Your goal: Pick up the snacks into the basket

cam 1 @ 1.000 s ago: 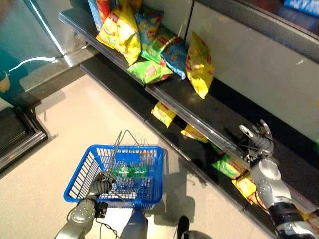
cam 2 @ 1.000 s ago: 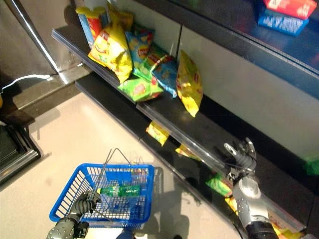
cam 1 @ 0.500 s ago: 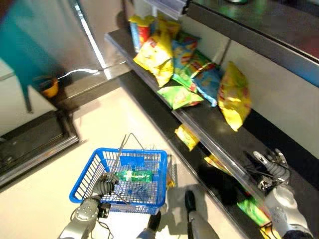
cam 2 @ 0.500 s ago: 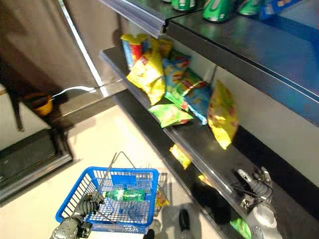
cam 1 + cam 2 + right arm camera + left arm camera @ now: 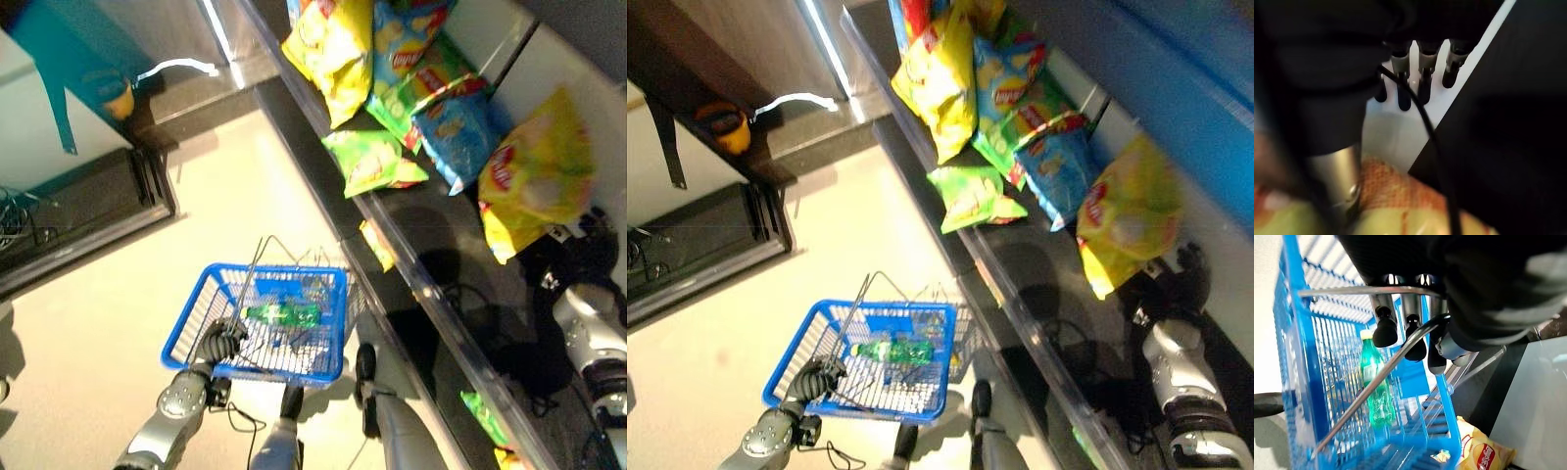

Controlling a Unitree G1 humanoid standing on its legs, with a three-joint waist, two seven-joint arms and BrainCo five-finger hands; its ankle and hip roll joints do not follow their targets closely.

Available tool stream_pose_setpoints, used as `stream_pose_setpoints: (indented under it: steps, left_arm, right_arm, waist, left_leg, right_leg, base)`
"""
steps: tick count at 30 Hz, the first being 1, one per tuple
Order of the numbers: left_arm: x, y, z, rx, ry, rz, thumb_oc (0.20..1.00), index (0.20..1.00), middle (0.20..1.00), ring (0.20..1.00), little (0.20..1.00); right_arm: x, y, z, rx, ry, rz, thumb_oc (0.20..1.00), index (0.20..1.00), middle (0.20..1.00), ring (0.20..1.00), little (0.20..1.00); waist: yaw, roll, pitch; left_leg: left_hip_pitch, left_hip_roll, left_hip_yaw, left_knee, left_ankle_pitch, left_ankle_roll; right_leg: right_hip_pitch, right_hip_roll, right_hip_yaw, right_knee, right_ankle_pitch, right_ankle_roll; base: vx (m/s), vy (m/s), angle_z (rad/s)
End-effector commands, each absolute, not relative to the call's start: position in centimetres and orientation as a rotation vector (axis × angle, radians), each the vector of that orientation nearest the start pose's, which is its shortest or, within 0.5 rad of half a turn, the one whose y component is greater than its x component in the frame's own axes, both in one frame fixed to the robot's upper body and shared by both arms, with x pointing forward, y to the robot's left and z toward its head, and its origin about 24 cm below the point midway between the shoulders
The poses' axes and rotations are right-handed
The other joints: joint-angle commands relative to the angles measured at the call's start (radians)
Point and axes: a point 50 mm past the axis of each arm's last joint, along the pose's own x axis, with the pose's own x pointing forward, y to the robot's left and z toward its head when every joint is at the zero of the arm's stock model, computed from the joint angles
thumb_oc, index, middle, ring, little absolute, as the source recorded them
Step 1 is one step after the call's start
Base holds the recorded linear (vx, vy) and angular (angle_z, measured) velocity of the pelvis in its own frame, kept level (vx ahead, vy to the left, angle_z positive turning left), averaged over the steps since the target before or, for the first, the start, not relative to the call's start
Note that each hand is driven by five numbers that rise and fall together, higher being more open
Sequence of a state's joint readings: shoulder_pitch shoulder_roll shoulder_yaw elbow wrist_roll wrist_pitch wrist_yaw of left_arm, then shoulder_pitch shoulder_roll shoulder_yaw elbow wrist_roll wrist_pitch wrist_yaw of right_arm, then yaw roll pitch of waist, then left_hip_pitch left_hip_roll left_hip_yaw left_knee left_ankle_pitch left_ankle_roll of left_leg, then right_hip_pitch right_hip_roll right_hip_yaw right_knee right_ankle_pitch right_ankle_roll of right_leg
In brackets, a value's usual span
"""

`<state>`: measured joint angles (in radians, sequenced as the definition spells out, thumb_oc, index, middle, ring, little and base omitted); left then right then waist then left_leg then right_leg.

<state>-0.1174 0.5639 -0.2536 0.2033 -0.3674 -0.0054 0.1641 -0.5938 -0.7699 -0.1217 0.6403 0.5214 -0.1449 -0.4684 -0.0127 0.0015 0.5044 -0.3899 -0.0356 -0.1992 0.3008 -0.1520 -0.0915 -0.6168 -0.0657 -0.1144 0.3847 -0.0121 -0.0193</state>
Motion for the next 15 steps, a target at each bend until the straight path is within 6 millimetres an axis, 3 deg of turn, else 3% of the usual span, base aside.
stream_pose_setpoints:
  steps: [1,5,7,8,15]
  left_arm:
    - [27.5,22.5,10.6,0.167,-0.216,0.031,0.200,0.200,0.200,0.200,0.200]
    - [27.6,22.3,11.1,0.161,-0.240,0.017,0.200,0.200,0.200,0.200,0.200]
    - [27.6,22.2,11.3,0.157,-0.251,0.013,0.200,0.200,0.200,0.200,0.200]
    - [27.7,22.0,11.4,0.153,-0.256,0.005,0.200,0.200,0.200,0.200,0.200]
    - [28.0,21.1,11.5,0.156,-0.262,-0.024,0.200,0.200,0.200,0.200,0.200]
  right_arm:
    - [31.3,-37.9,23.5,-0.160,-0.410,-0.875,1.000,1.000,1.000,1.000,1.000]
    - [31.8,-38.1,26.7,-0.200,-0.456,-0.903,1.000,1.000,1.000,1.000,1.000]
    - [31.9,-38.1,27.1,-0.203,-0.458,-0.907,1.000,1.000,1.000,1.000,1.000]
    - [32.1,-38.1,27.6,-0.204,-0.453,-0.918,0.200,0.200,0.200,0.200,0.200]
    - [33.9,-36.1,29.1,-0.242,-0.465,-0.844,0.200,0.200,0.200,0.200,0.200]
  waist:
    - [0.014,0.023,0.012]
    - [0.011,0.027,0.016]
    - [0.009,0.026,0.016]
    - [0.015,0.025,0.016]
    - [0.016,0.017,0.016]
  left_leg:
    - [0.086,0.035,0.024,0.129,-0.049,-0.007]
    - [0.047,0.034,0.018,0.123,-0.014,-0.020]
    - [0.044,0.034,0.017,0.115,-0.009,-0.021]
    - [0.044,0.037,0.013,0.104,-0.005,-0.024]
    - [0.080,0.050,0.000,-0.013,0.026,-0.032]
  right_leg:
    - [-0.018,-0.059,0.069,0.114,-0.092,0.126]
    - [-0.060,-0.059,0.080,0.112,-0.082,0.119]
    - [-0.065,-0.058,0.080,0.108,-0.081,0.118]
    - [-0.070,-0.056,0.077,0.107,-0.084,0.117]
    - [-0.064,-0.055,0.059,0.056,-0.058,0.125]
  base:
    - [0.00,-0.039,-0.12]
    - [0.00,-0.058,-0.03]
    - [-0.01,-0.052,0.06]
    - [0.01,-0.065,0.09]
    - [-0.01,-0.038,0.08]
